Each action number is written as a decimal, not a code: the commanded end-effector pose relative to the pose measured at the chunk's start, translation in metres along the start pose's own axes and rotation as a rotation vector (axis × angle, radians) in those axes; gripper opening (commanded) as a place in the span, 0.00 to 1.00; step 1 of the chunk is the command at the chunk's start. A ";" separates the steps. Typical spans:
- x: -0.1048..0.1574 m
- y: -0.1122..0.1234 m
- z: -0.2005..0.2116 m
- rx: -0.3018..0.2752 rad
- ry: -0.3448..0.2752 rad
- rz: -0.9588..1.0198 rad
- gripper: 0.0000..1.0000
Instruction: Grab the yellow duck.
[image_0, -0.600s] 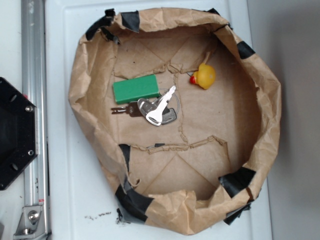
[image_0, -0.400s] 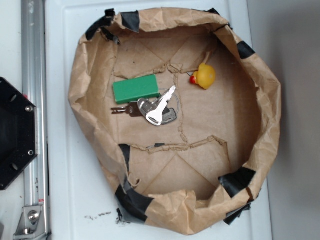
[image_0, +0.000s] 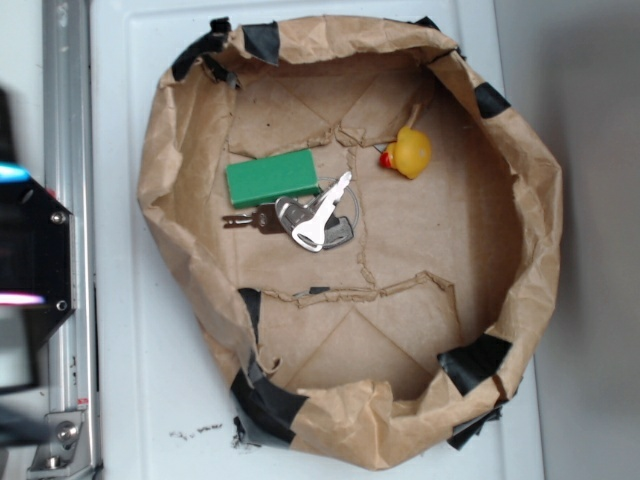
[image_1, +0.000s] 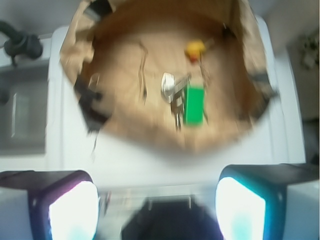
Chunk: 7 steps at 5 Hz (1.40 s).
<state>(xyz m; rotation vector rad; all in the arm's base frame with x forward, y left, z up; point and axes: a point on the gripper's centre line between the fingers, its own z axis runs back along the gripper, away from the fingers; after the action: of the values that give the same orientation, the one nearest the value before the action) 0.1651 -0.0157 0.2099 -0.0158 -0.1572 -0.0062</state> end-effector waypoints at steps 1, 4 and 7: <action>0.065 0.019 -0.069 0.008 -0.199 -0.069 1.00; 0.099 0.042 -0.105 0.094 -0.099 -0.085 1.00; 0.099 0.042 -0.105 0.094 -0.099 -0.085 1.00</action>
<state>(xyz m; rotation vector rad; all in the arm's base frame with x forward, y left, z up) 0.2714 0.0195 0.1047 0.0742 -0.2085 -0.0984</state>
